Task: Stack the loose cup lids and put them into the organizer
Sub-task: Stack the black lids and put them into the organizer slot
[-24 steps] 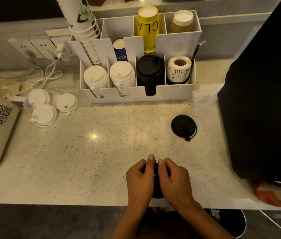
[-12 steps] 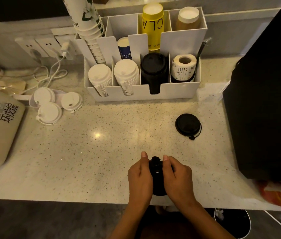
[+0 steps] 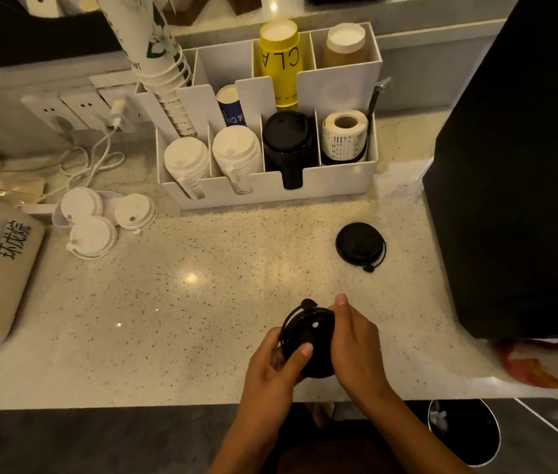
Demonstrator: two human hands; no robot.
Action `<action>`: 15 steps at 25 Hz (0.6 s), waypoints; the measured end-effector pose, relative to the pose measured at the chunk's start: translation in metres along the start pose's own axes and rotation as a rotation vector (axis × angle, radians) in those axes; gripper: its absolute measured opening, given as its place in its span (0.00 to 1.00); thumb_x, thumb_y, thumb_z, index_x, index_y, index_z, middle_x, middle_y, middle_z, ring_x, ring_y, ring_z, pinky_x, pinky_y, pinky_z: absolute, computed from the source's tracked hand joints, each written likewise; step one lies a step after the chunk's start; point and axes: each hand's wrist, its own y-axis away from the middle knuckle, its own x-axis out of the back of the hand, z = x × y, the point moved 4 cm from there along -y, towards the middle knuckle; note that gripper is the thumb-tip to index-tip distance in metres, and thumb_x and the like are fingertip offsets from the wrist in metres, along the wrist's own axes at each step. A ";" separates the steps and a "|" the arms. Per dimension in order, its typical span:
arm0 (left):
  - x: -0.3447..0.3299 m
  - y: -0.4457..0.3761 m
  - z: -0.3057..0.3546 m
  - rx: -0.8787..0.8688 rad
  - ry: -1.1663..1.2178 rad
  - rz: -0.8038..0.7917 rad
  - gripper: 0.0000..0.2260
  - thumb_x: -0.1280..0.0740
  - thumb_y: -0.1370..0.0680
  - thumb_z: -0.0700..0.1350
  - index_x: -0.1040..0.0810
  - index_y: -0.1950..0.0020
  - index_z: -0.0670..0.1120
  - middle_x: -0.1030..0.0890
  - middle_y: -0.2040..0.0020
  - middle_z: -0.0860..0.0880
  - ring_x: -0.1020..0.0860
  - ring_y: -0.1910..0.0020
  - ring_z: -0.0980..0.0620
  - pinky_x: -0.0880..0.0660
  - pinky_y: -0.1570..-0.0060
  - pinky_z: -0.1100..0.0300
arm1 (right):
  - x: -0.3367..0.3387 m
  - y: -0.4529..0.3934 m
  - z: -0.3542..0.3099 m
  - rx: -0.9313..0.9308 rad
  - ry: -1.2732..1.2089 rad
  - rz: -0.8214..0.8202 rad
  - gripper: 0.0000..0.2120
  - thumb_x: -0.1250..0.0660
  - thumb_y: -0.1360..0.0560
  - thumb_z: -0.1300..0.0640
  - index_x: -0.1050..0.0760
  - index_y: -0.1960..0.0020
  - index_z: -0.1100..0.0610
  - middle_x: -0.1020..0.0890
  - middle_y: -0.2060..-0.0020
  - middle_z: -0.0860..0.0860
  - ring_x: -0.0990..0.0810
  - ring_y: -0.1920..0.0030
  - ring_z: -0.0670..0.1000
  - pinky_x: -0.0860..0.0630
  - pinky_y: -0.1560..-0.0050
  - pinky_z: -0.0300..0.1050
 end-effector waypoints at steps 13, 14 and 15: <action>-0.007 -0.003 -0.015 0.122 0.037 0.021 0.23 0.25 0.26 0.38 0.25 0.33 0.50 0.16 0.39 0.49 0.18 0.39 0.52 0.21 0.40 0.57 | 0.005 -0.008 -0.006 0.057 0.091 0.090 0.30 0.57 0.23 0.32 0.23 0.59 0.49 0.18 0.66 0.45 0.17 0.64 0.41 0.22 0.68 0.30; -0.008 -0.003 -0.015 0.116 0.004 0.028 0.23 0.25 0.25 0.38 0.25 0.33 0.51 0.16 0.39 0.51 0.18 0.39 0.54 0.20 0.42 0.59 | 0.005 -0.009 -0.007 0.056 0.086 0.092 0.28 0.57 0.23 0.33 0.24 0.60 0.48 0.18 0.67 0.45 0.17 0.64 0.40 0.23 0.68 0.30; -0.009 -0.003 -0.014 0.106 -0.022 0.026 0.22 0.25 0.25 0.39 0.24 0.33 0.52 0.15 0.40 0.53 0.18 0.40 0.56 0.20 0.45 0.63 | 0.006 -0.010 -0.006 0.049 0.079 0.088 0.28 0.56 0.23 0.33 0.25 0.61 0.47 0.18 0.67 0.45 0.17 0.63 0.39 0.23 0.68 0.30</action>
